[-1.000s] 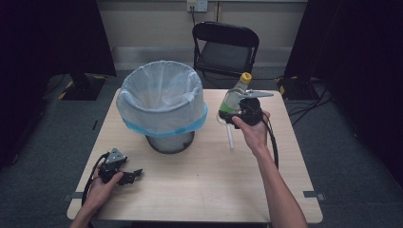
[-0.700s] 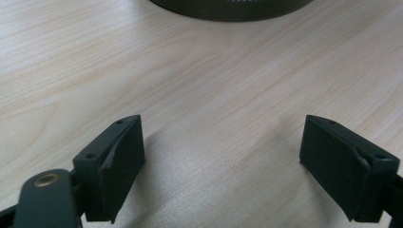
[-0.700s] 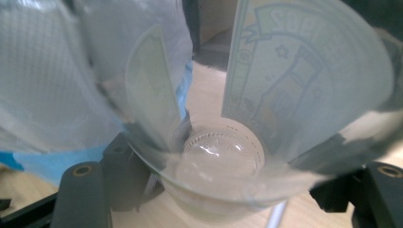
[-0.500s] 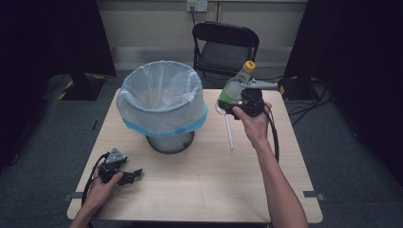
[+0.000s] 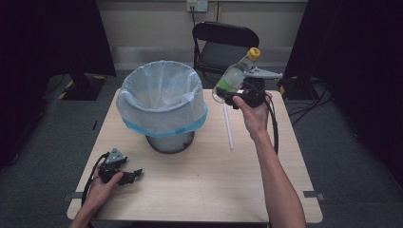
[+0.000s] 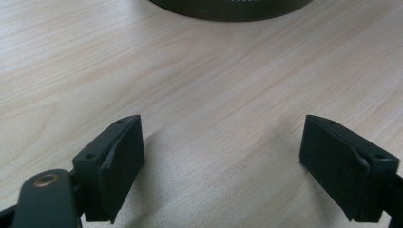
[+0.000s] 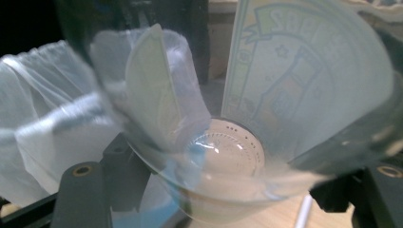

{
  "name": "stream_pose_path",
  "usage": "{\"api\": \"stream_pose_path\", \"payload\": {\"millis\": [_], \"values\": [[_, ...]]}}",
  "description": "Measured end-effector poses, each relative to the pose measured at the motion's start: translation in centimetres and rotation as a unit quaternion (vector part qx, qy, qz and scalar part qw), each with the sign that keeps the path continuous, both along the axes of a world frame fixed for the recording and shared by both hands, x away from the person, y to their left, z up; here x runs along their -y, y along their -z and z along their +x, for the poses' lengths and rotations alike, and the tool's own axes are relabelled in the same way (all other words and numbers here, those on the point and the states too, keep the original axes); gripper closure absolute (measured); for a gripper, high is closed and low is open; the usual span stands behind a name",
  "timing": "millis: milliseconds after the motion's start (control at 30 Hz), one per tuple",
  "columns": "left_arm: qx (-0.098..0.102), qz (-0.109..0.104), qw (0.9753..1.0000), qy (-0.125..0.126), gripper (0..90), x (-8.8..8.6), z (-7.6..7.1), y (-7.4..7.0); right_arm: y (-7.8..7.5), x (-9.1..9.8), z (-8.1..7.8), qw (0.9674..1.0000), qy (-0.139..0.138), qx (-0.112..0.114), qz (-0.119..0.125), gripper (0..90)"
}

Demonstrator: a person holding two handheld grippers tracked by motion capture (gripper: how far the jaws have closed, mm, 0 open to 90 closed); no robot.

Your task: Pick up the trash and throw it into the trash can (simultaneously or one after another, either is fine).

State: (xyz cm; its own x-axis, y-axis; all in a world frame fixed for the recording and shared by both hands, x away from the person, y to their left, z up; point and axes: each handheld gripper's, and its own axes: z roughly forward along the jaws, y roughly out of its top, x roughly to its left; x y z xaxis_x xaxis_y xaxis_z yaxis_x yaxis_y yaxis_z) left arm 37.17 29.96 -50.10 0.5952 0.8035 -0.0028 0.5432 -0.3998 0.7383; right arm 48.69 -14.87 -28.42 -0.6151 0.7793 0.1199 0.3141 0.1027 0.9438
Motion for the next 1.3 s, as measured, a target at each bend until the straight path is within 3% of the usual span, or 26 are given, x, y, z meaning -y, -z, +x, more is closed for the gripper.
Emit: {"api": "stream_pose_path", "payload": {"millis": [233,333,600,767,933,1300], "values": [[0.000,0.000,1.0000,0.000,14.6,0.0,0.0,0.0,-0.9,-0.2,0.1,0.9996,-0.006,0.017,0.020,27.8],[0.000,0.000,1.0000,0.000,14.6,0.0,0.0,0.0,-1.5,-0.6,-0.1,0.9986,-0.009,0.040,0.035,27.8],[0.000,0.000,1.0000,0.001,14.5,0.0,0.0,0.0,-2.7,-1.2,0.0,0.9962,-0.015,0.065,0.056,27.8],[0.000,0.000,1.0000,0.001,14.5,0.0,0.0,0.0,-3.4,-1.6,0.0,0.9956,-0.015,0.069,0.061,27.8],[0.000,0.000,1.0000,0.001,14.5,0.0,0.0,0.0,-4.3,-3.0,-0.1,0.9927,-0.039,0.077,0.084,27.8],[0.000,0.001,1.0000,0.000,14.5,0.0,0.0,0.0,-5.2,-6.5,0.4,0.9904,-0.087,0.076,0.076,27.8]]}}
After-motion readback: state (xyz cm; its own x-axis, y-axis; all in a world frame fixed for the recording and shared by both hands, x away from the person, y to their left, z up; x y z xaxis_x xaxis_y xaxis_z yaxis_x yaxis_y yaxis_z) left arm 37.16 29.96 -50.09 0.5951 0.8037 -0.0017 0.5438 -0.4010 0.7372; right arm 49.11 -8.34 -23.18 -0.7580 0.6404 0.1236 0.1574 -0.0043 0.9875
